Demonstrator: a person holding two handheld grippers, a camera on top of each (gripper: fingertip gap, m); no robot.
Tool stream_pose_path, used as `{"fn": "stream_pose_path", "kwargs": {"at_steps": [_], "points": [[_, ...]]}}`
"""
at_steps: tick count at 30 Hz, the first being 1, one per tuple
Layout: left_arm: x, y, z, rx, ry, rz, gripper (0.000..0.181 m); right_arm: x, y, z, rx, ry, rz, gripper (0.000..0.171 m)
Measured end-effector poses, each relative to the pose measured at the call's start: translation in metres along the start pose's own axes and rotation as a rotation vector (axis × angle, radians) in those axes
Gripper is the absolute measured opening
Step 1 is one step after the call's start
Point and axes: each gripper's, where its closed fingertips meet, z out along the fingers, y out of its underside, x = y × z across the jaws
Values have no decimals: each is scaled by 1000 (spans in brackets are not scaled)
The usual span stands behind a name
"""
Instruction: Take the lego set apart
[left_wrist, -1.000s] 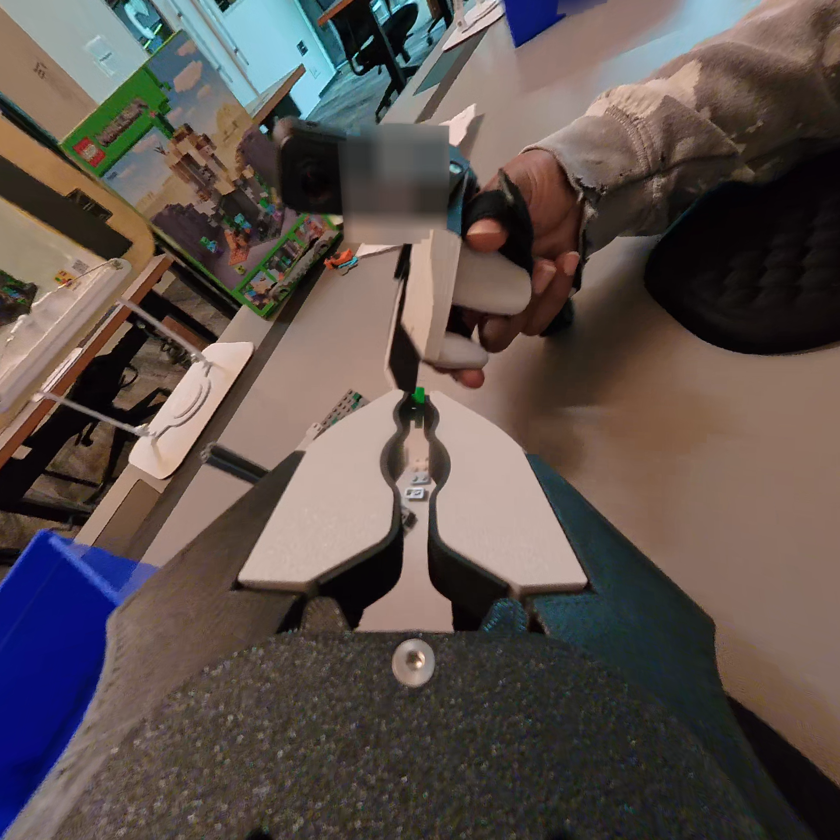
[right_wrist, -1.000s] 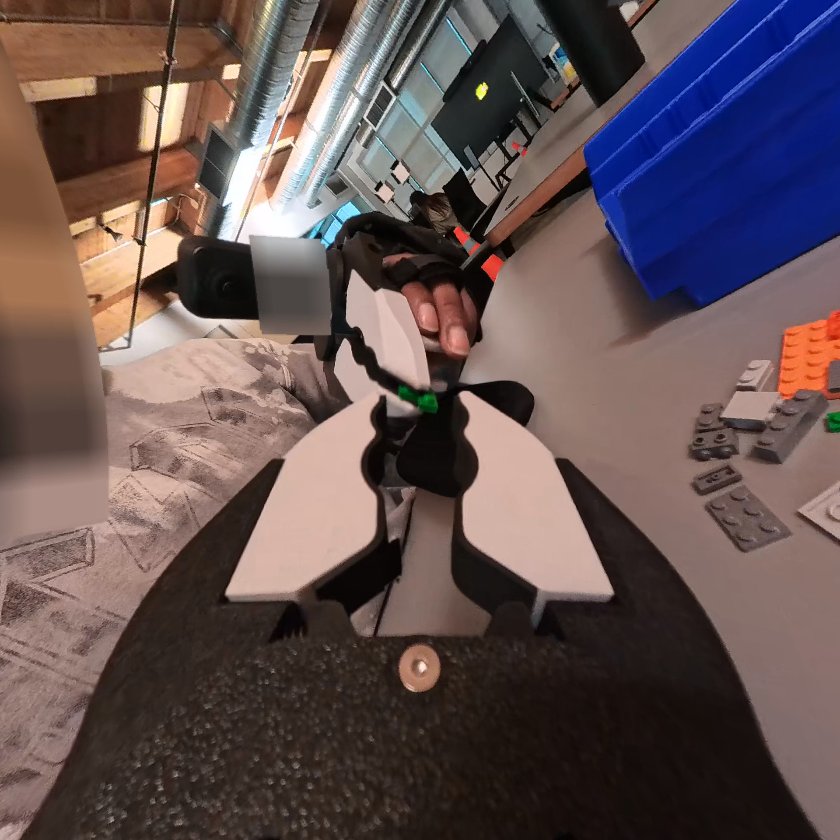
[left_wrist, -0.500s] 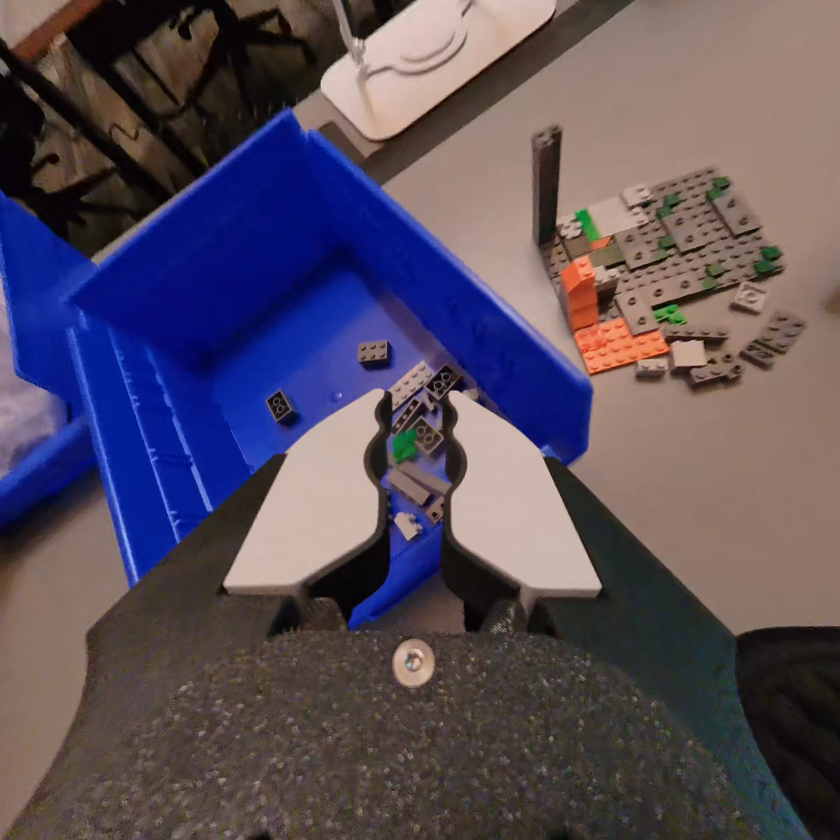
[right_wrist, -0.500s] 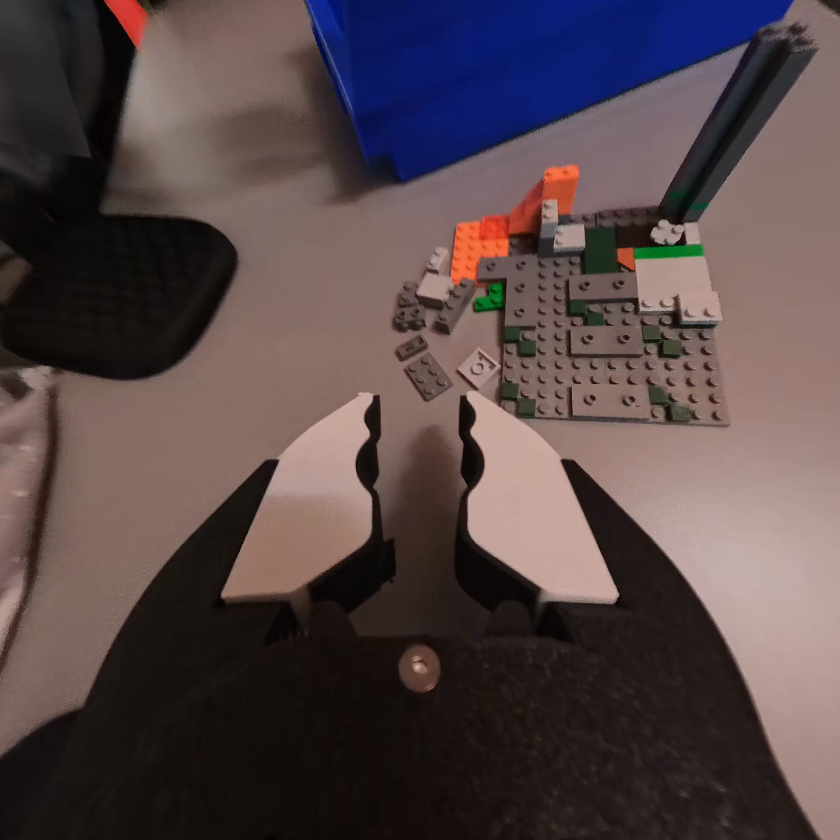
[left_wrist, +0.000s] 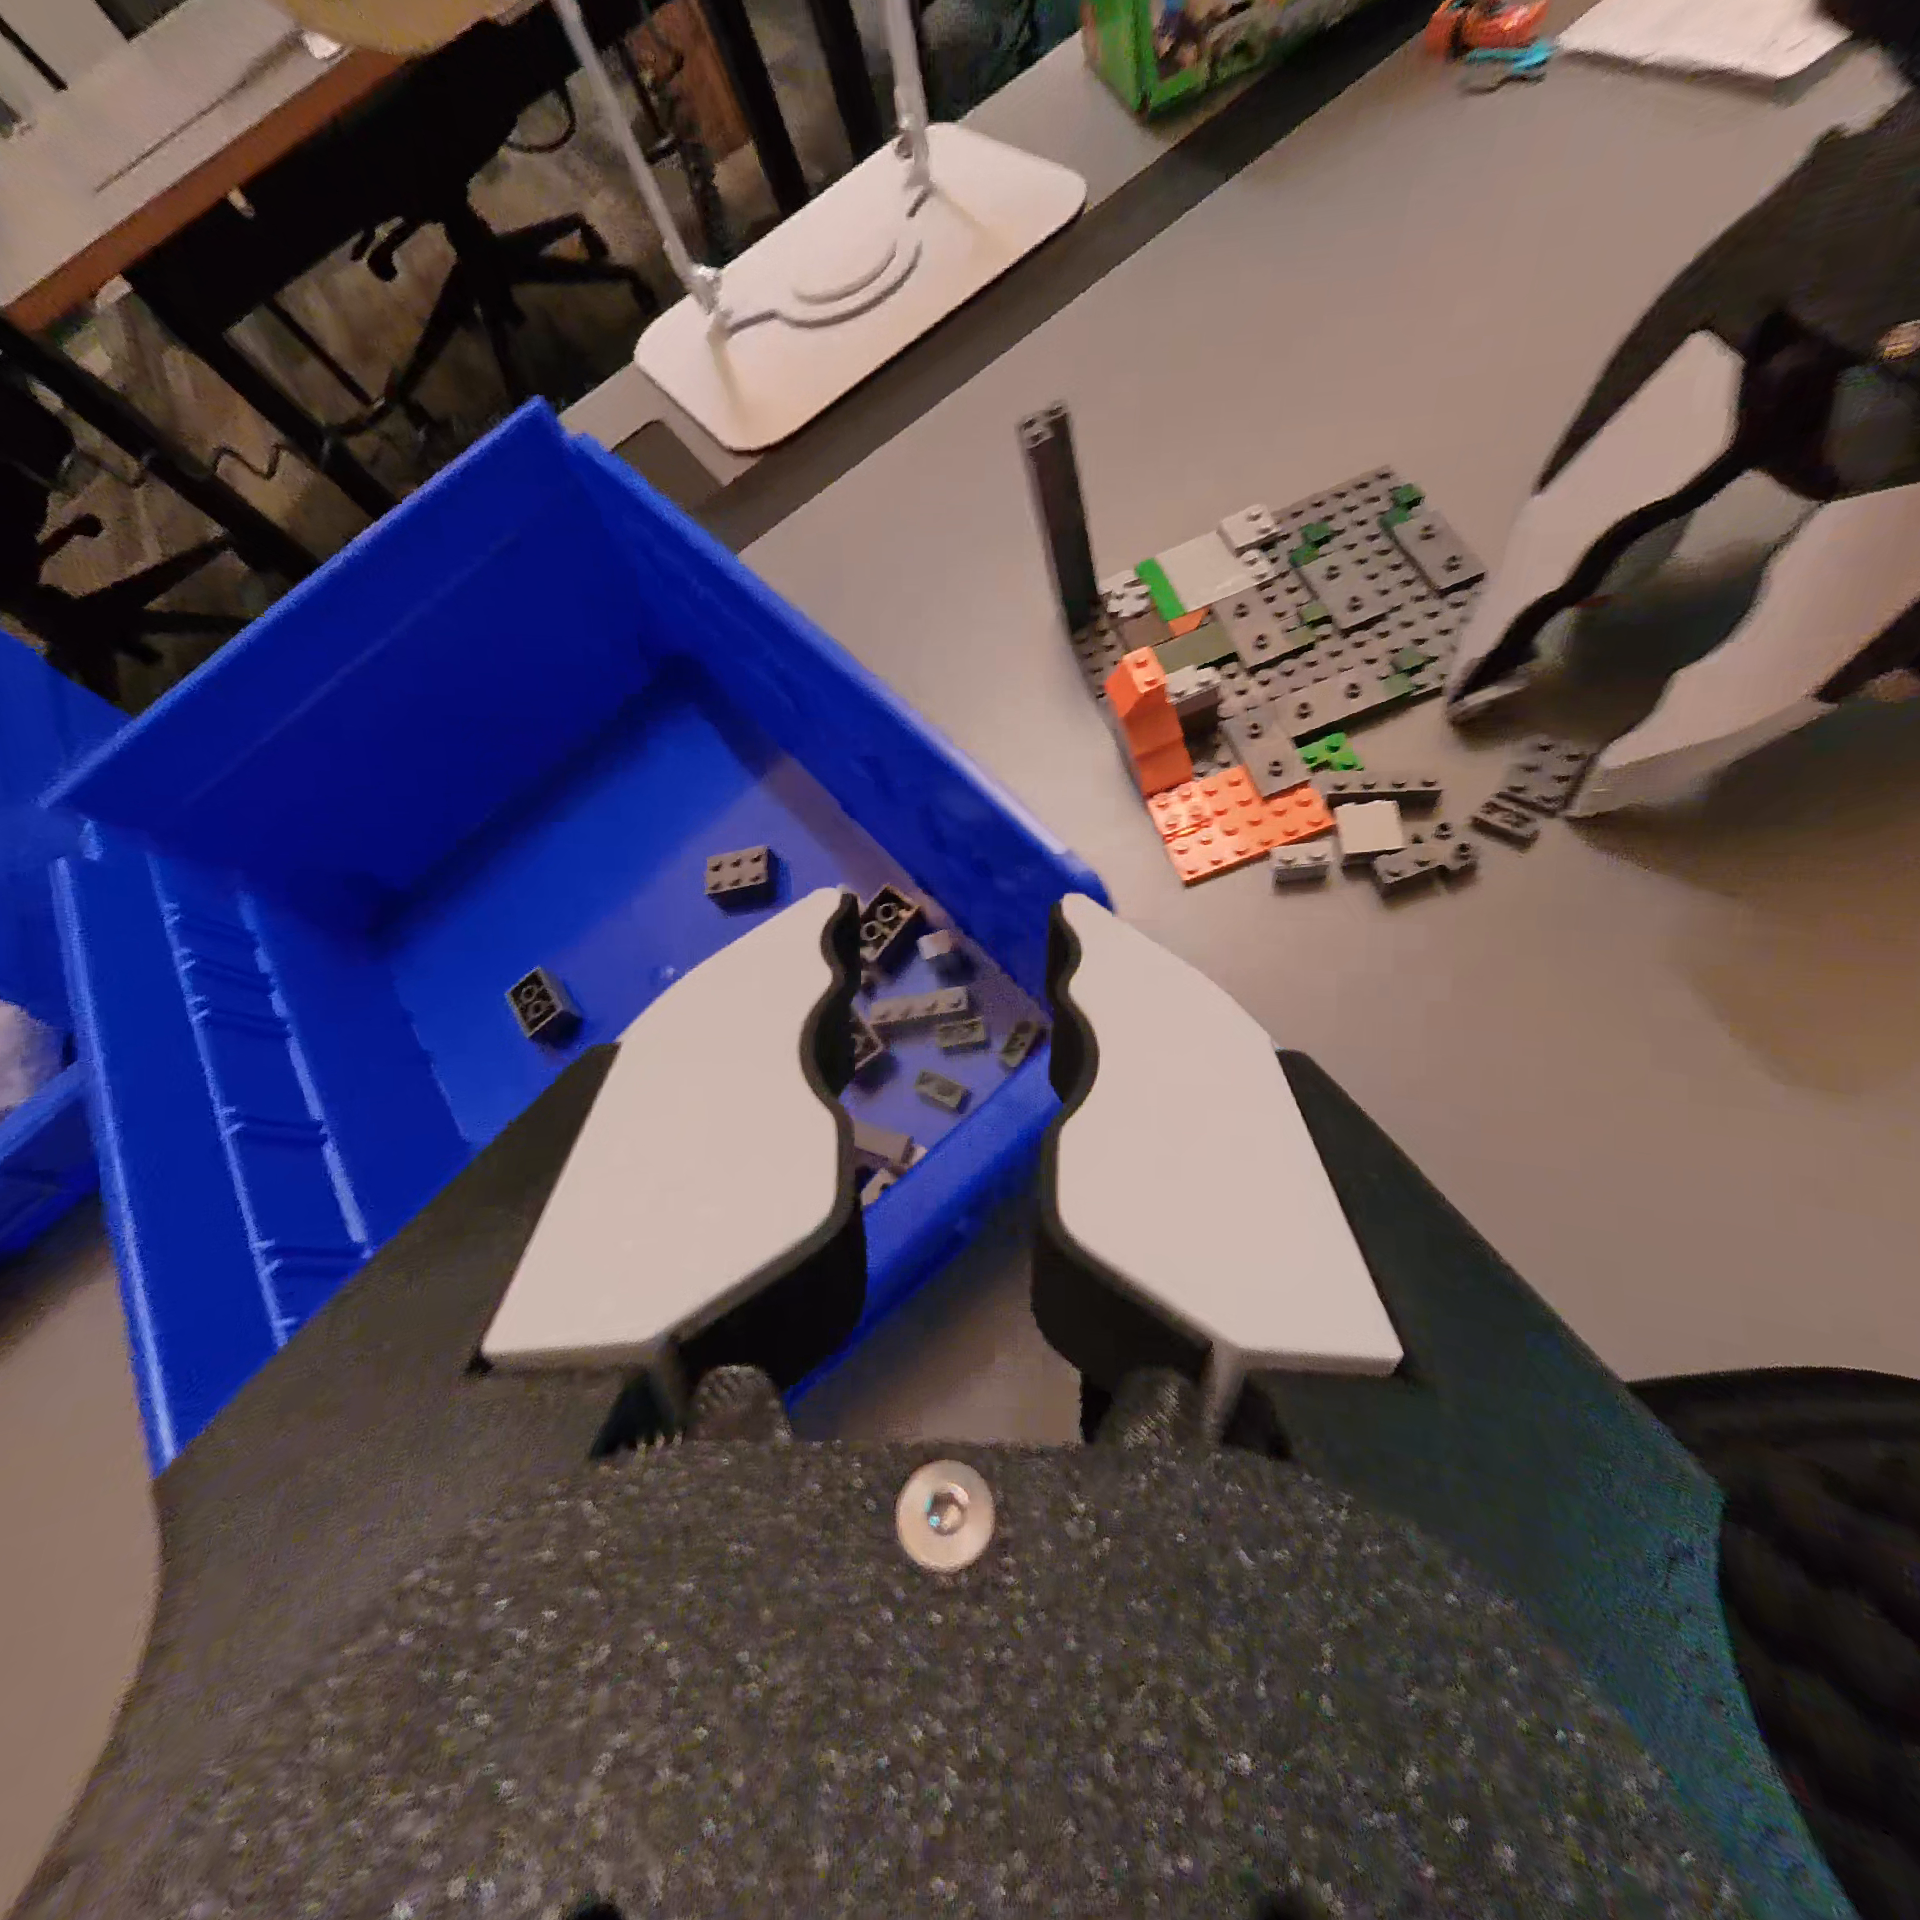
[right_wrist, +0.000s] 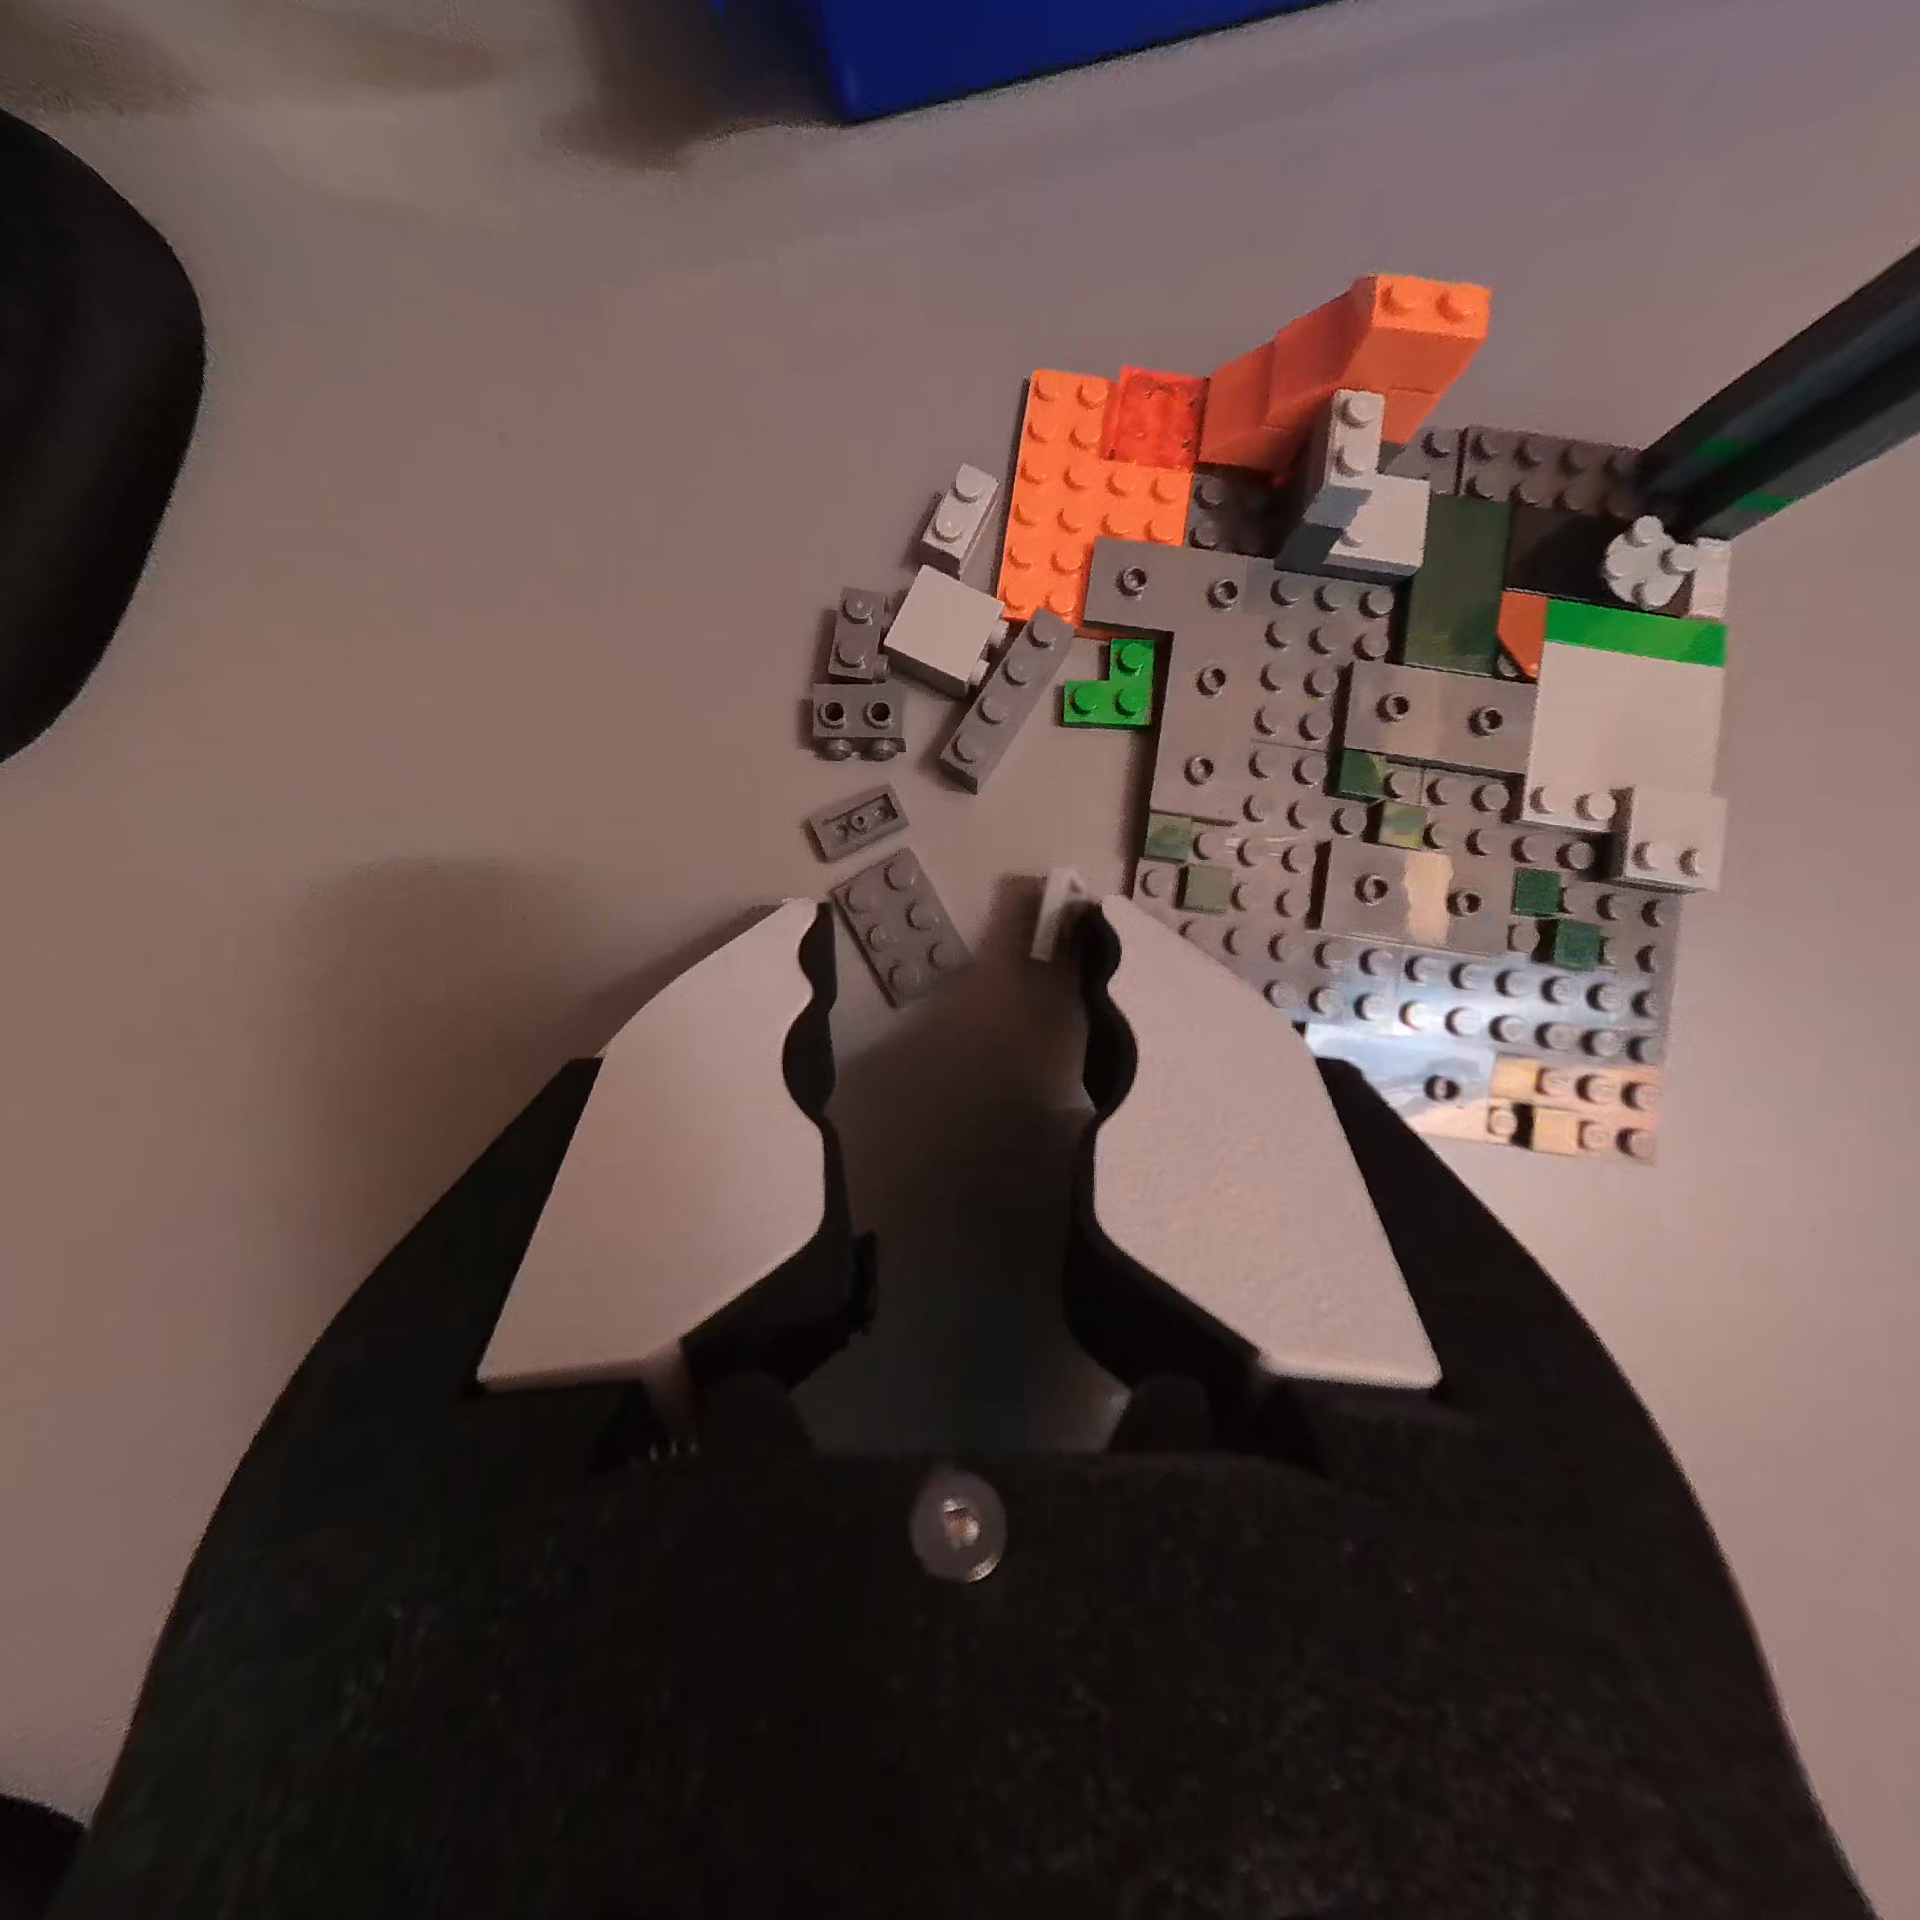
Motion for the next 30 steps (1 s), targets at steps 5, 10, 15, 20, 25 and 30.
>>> {"fn": "stream_pose_path", "kwargs": {"at_steps": [5,10,15,20,25,30], "points": [[28,-7,-6,61,39,35,34,-2,-2,1,-32,-12,-16,33],[57,-14,-13,122,114,54,32,-4,0,-1,-18,-3,-20,32],[93,-16,-12,161,233,98,31,-13,4,-5,18,-5,-39,32],[139,-6,-2,117,438,54,32,-25,-9,-23,125,-39,-58,12],[155,6,14,32,501,6,31,-31,2,-23,41,62,-208,21],[161,7,20,17,507,25,30,-19,4,-15,66,63,-147,36]]}}
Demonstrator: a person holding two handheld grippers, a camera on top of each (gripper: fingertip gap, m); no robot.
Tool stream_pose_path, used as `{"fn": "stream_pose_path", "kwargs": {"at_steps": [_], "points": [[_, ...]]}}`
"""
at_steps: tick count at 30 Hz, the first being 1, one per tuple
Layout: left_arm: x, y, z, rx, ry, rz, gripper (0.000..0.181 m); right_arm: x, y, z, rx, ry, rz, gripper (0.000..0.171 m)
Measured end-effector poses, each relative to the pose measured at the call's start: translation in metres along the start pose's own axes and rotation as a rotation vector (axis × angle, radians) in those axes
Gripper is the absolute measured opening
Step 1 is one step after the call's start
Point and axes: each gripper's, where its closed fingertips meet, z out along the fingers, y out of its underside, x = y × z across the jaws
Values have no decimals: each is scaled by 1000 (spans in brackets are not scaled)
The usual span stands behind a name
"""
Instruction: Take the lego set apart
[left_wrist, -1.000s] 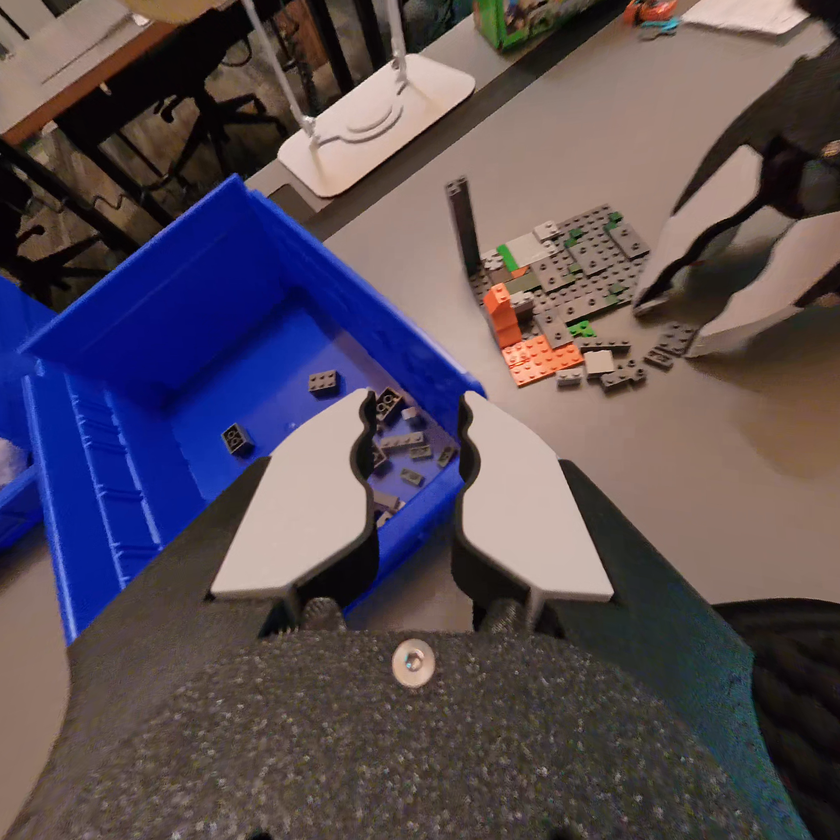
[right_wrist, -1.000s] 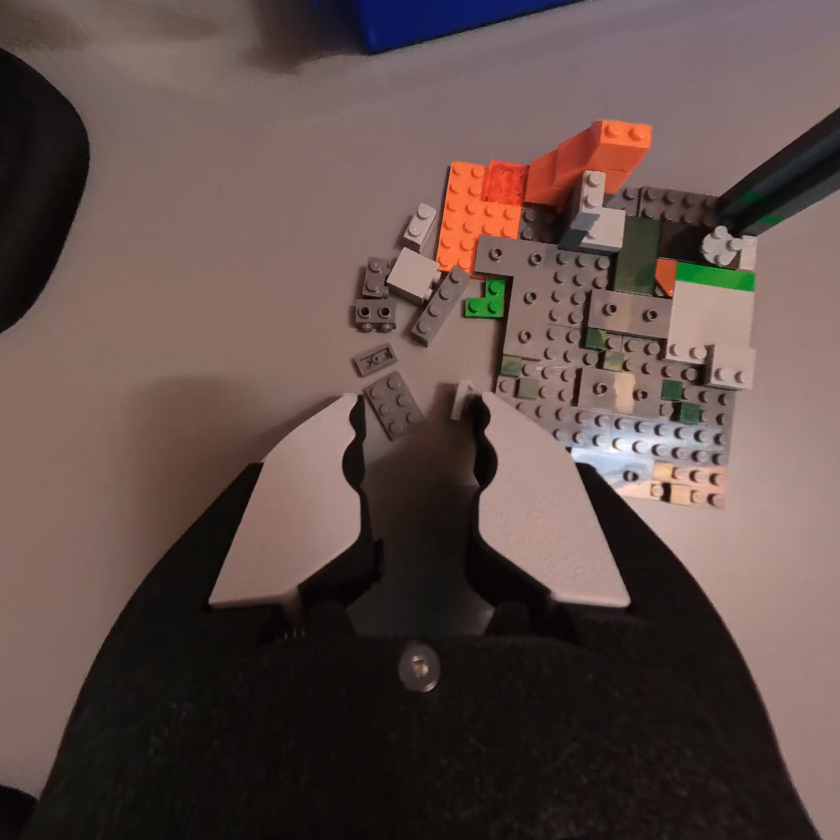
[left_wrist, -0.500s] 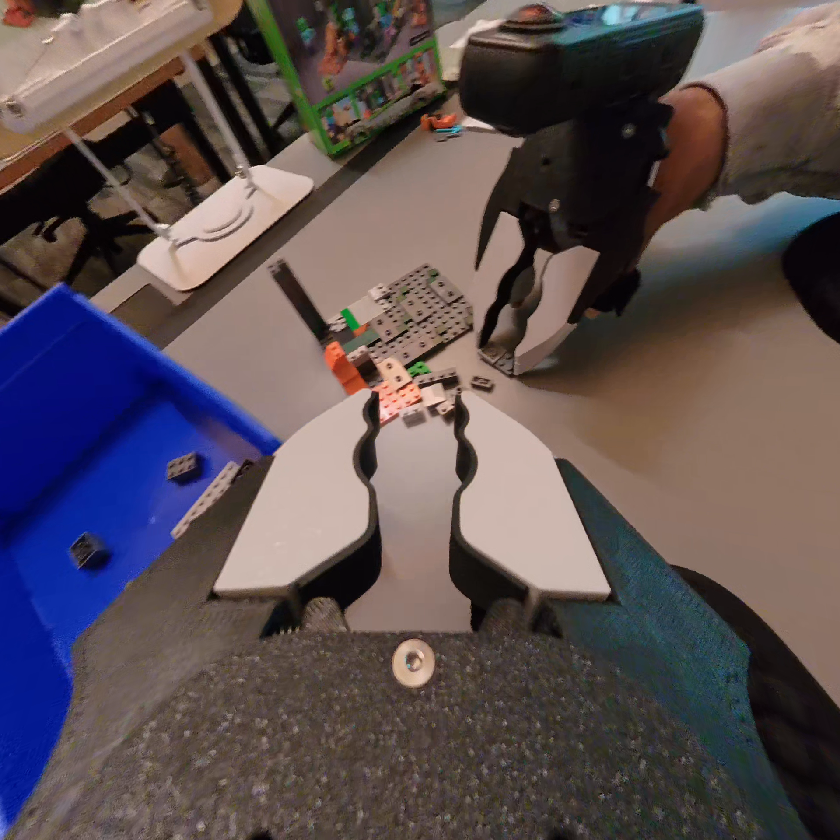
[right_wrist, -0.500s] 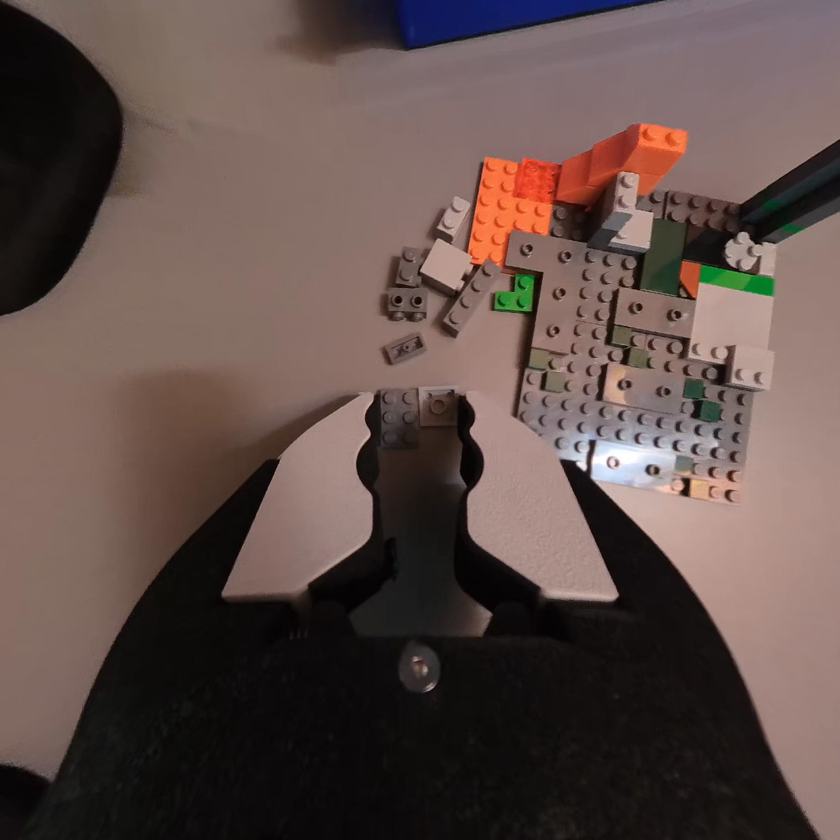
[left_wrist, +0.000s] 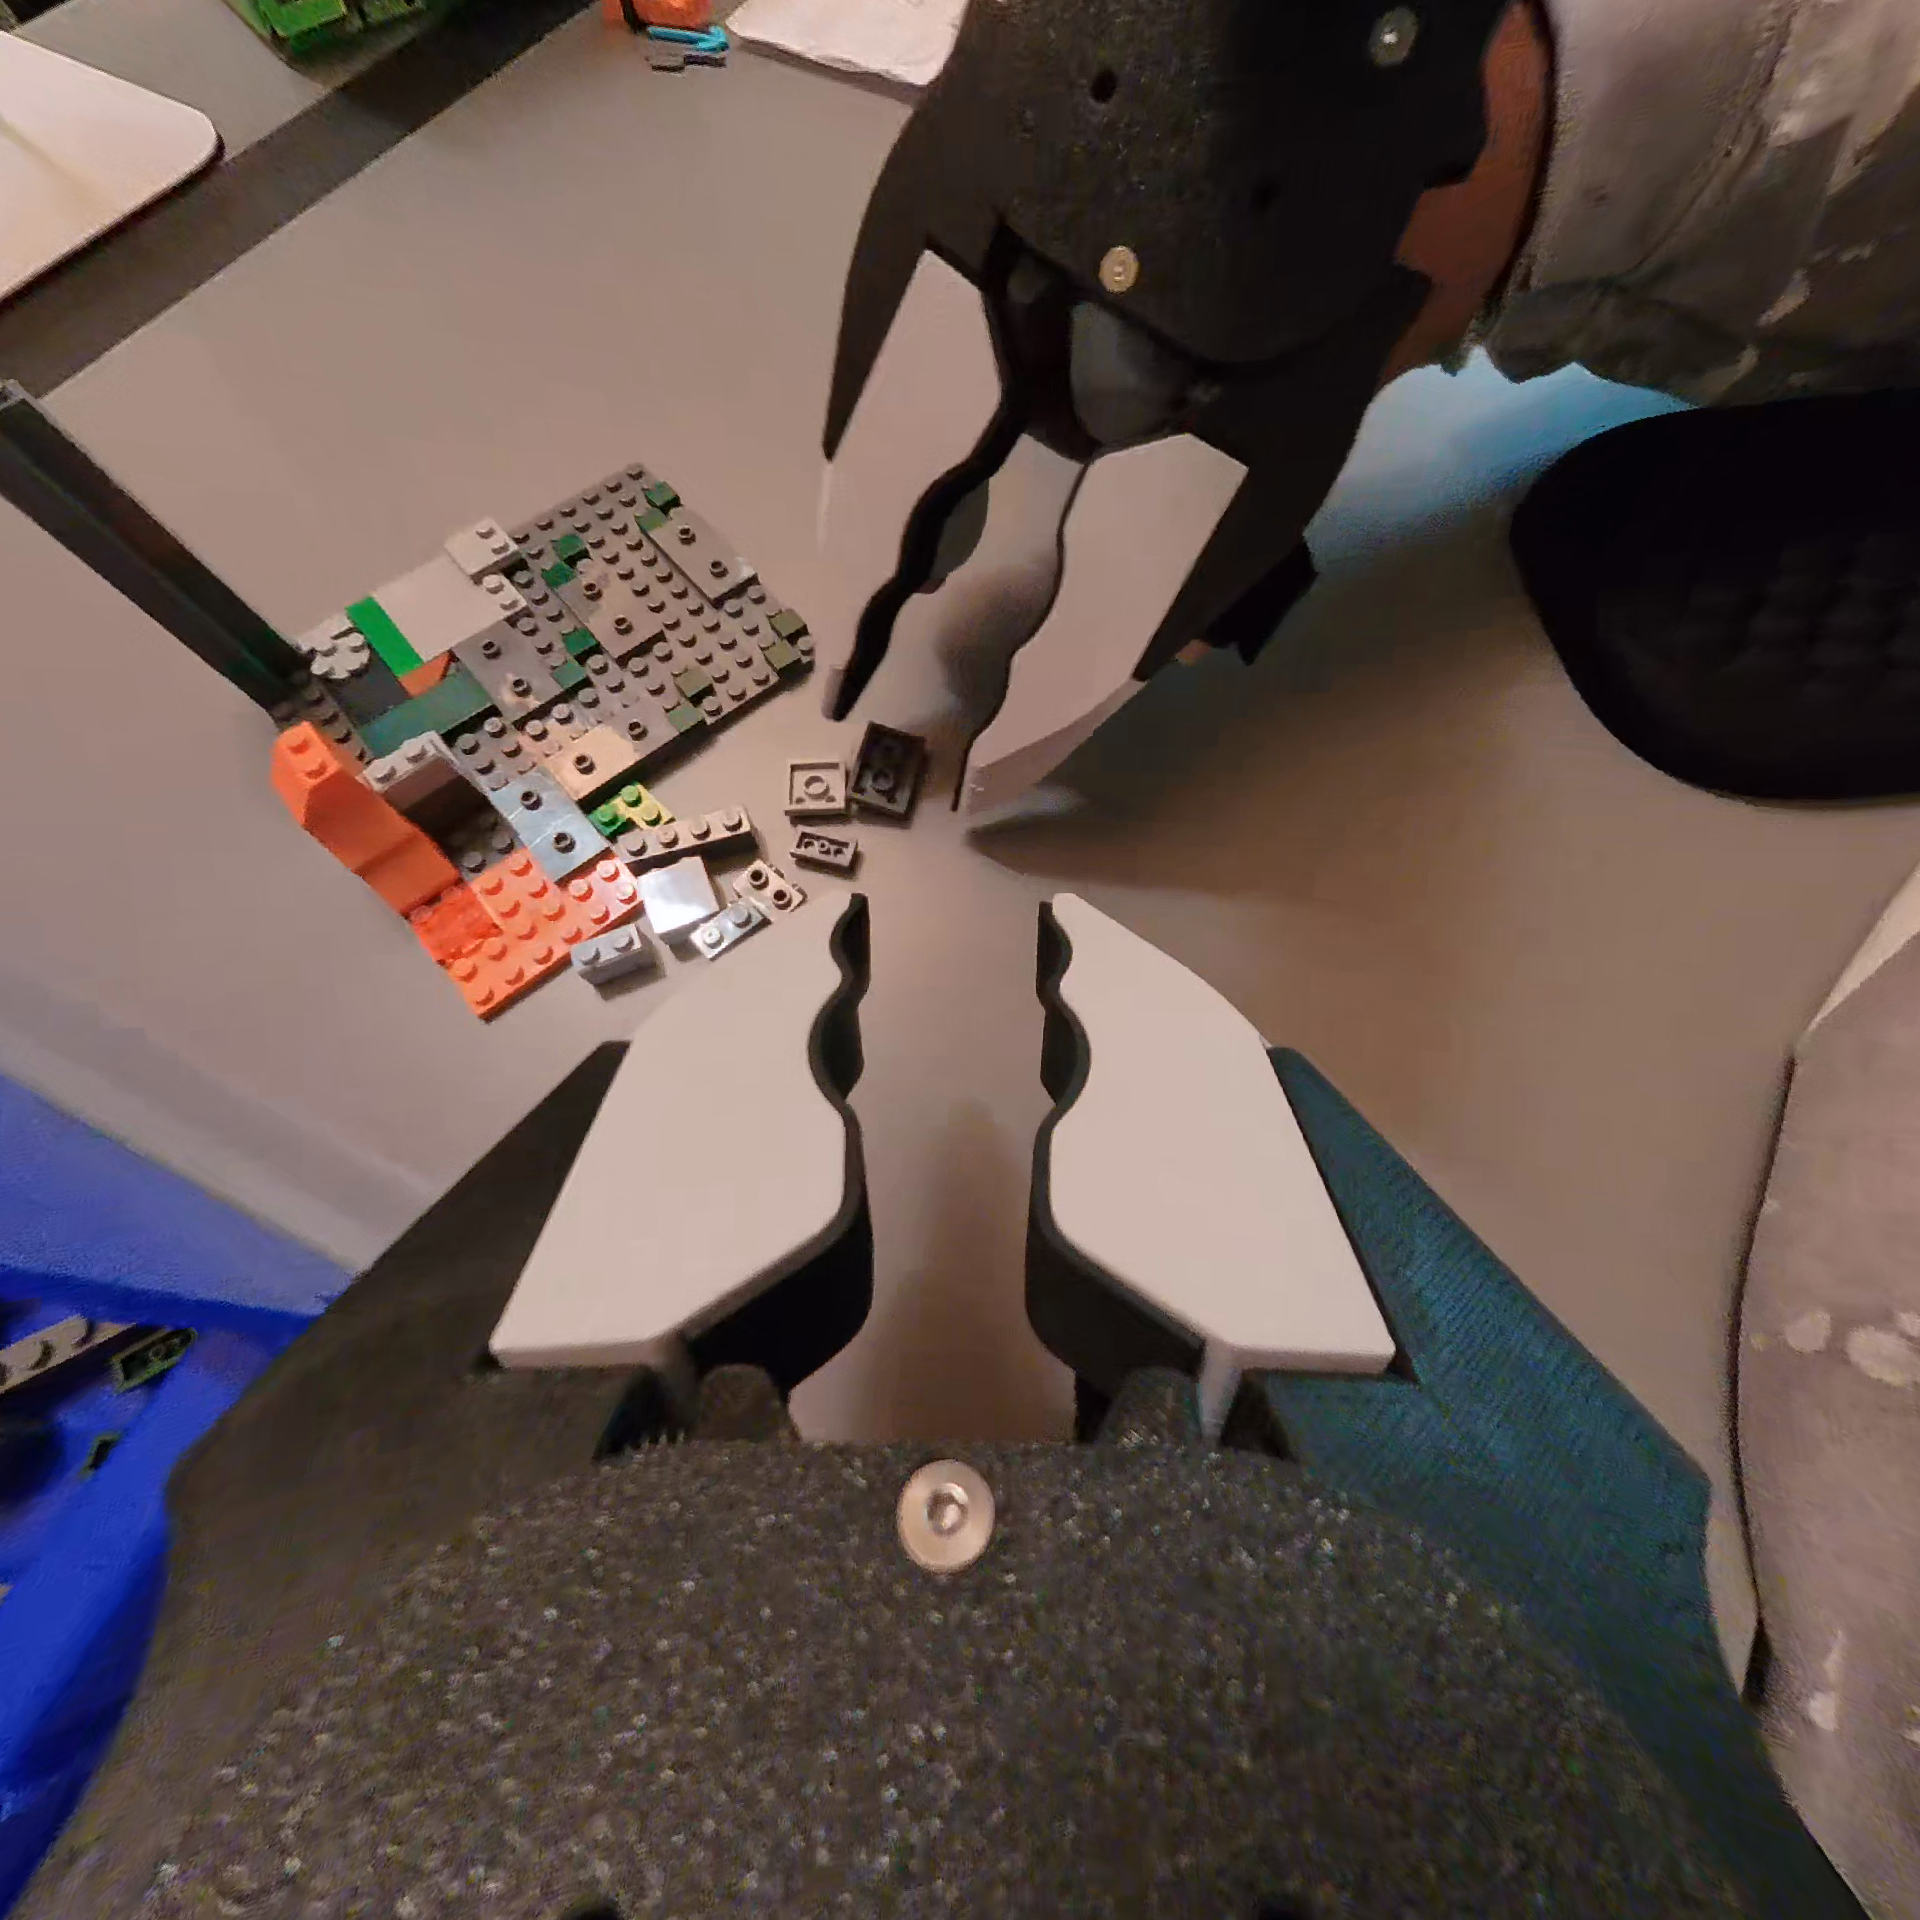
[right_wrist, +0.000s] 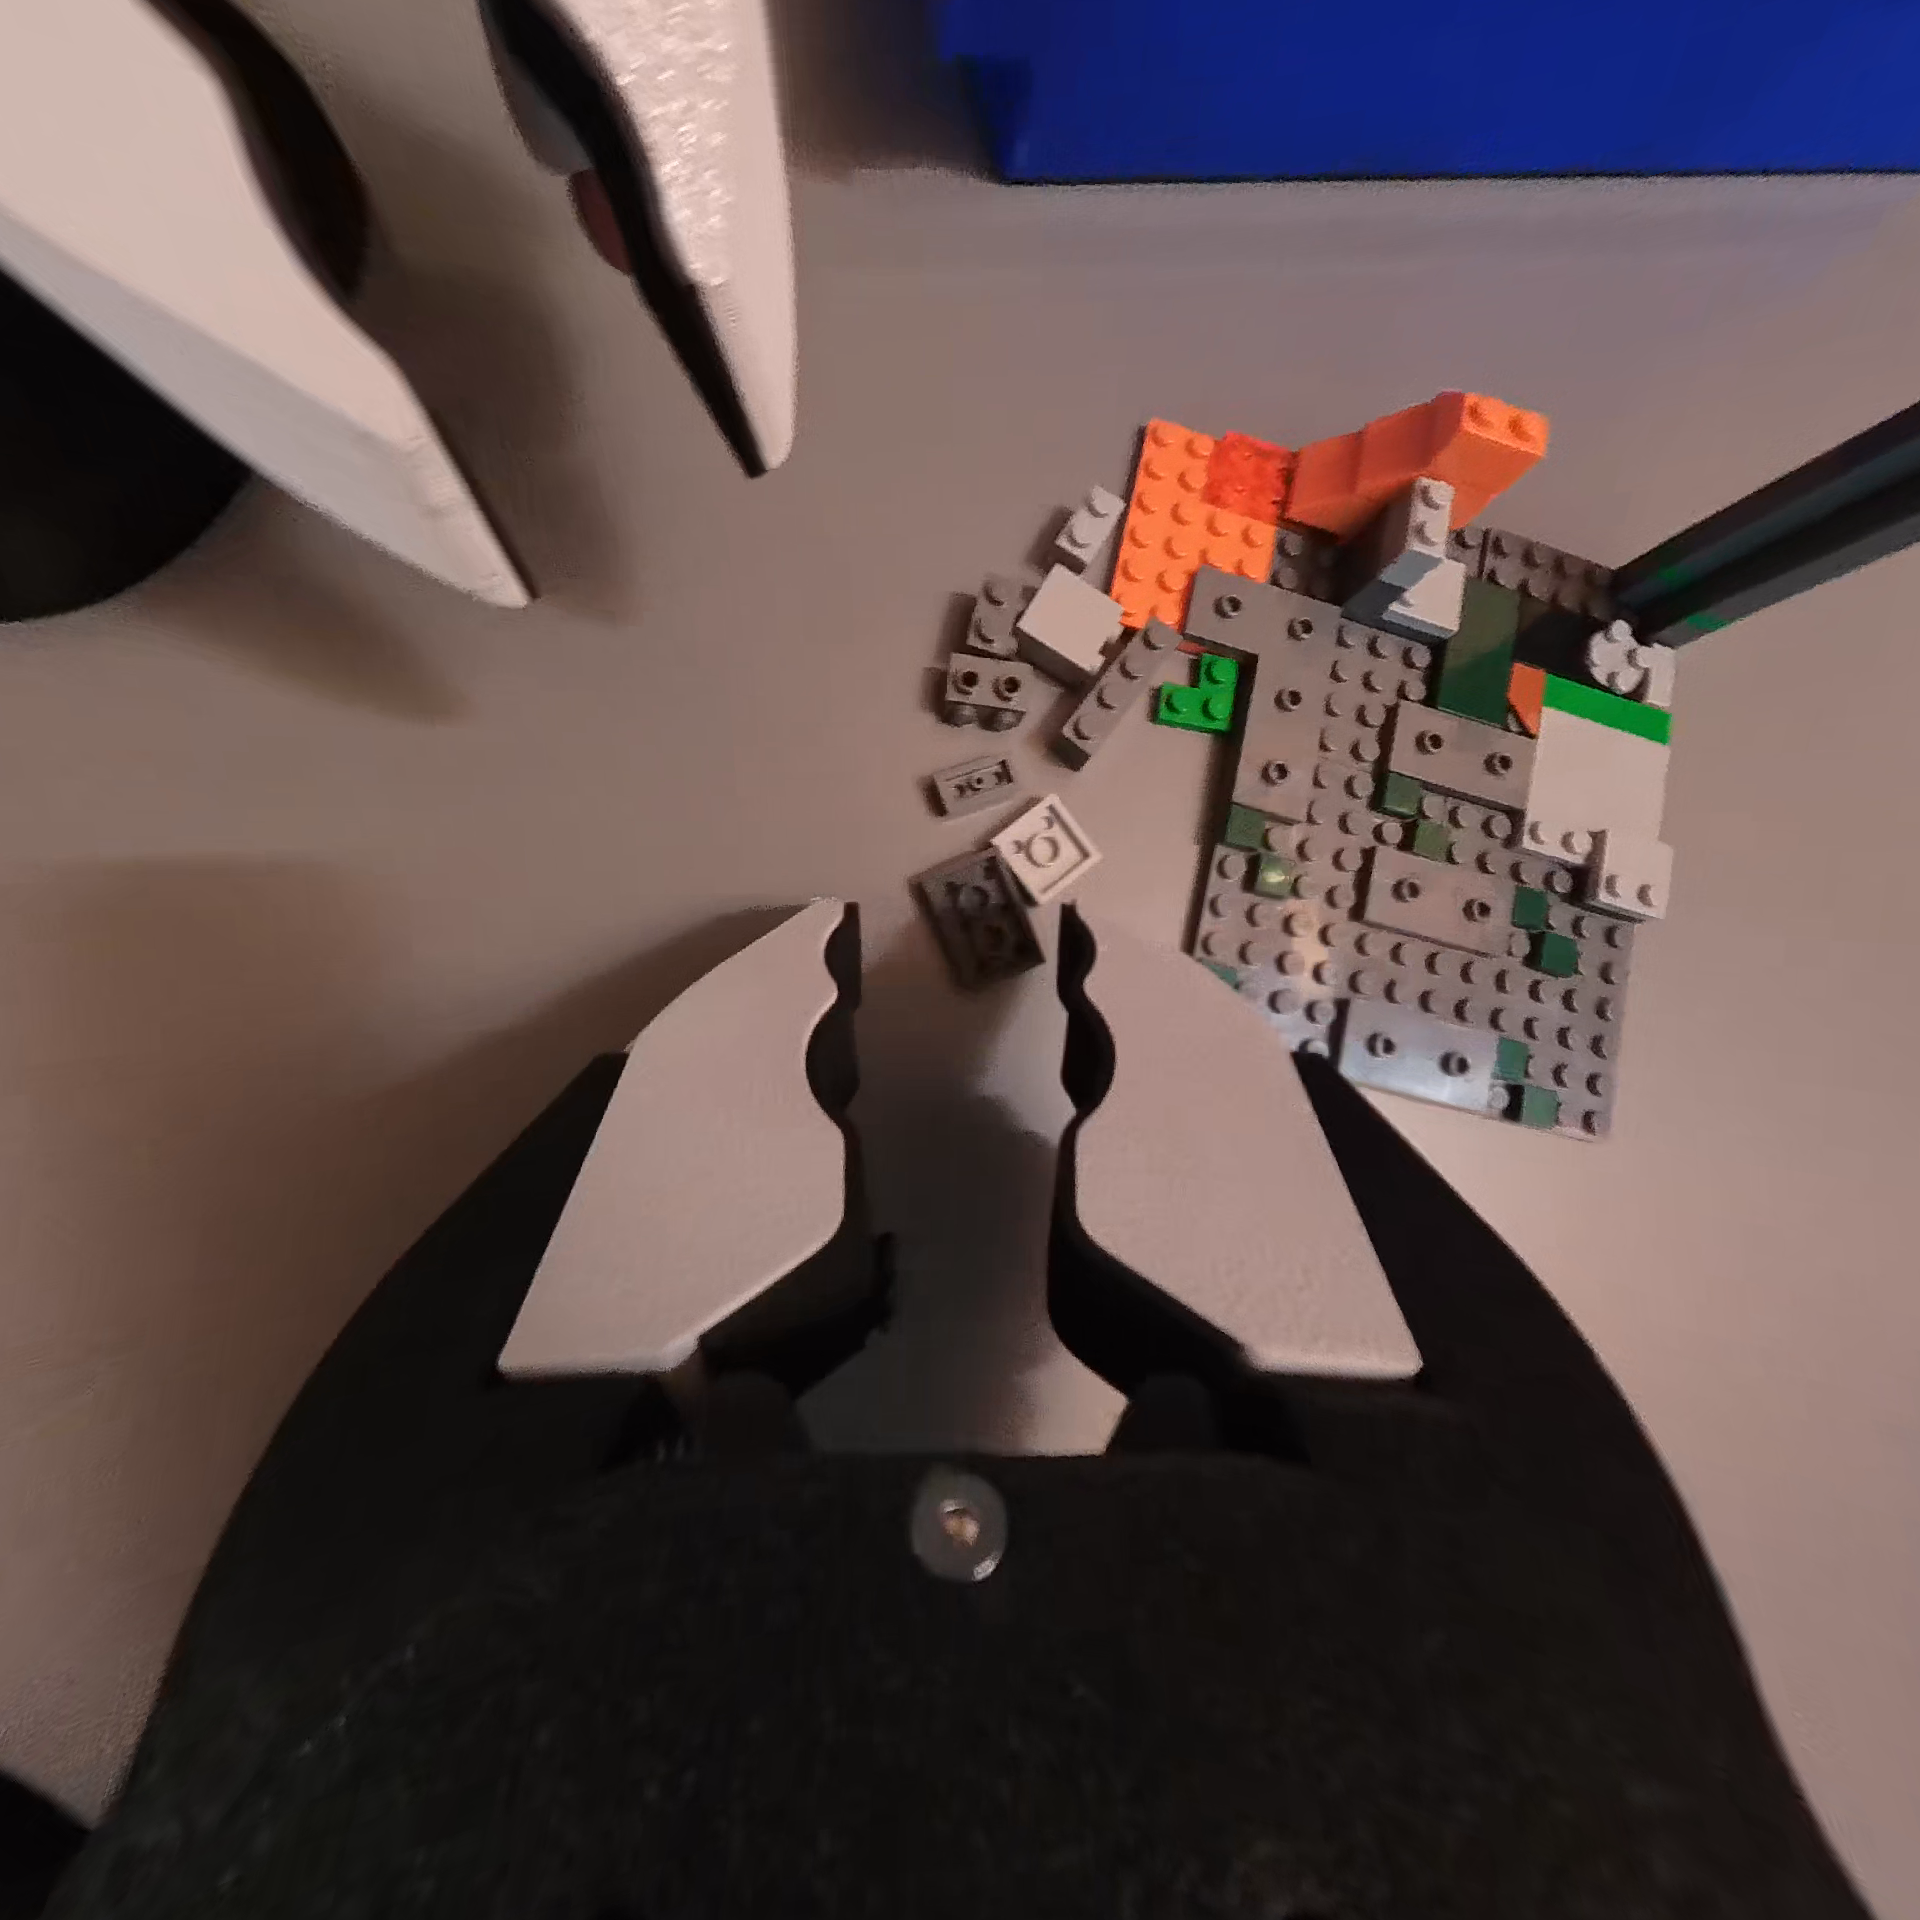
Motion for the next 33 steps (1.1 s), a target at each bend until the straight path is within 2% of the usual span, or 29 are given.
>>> {"fn": "stream_pose_path", "kwargs": {"at_steps": [5,13,18,21,27,30,33], "points": [[4,0,4,-12,7,15,30,3,3,11,-8,-147,31,42],[8,4,10,-30,17,22,30,11,3,13,-84,-258,-96,16],[5,3,10,-8,15,-10,30,10,4,12,-69,-239,-93,16],[5,0,12,20,13,-5,31,-2,-2,5,-1,-288,-37,16],[23,-18,10,118,5,209,29,-40,-37,-33,232,-553,130,16],[31,-28,6,165,-54,364,26,-55,-51,-51,305,-705,195,16],[37,-37,-2,210,-100,463,18,-61,-58,-60,343,-776,239,16]]}}
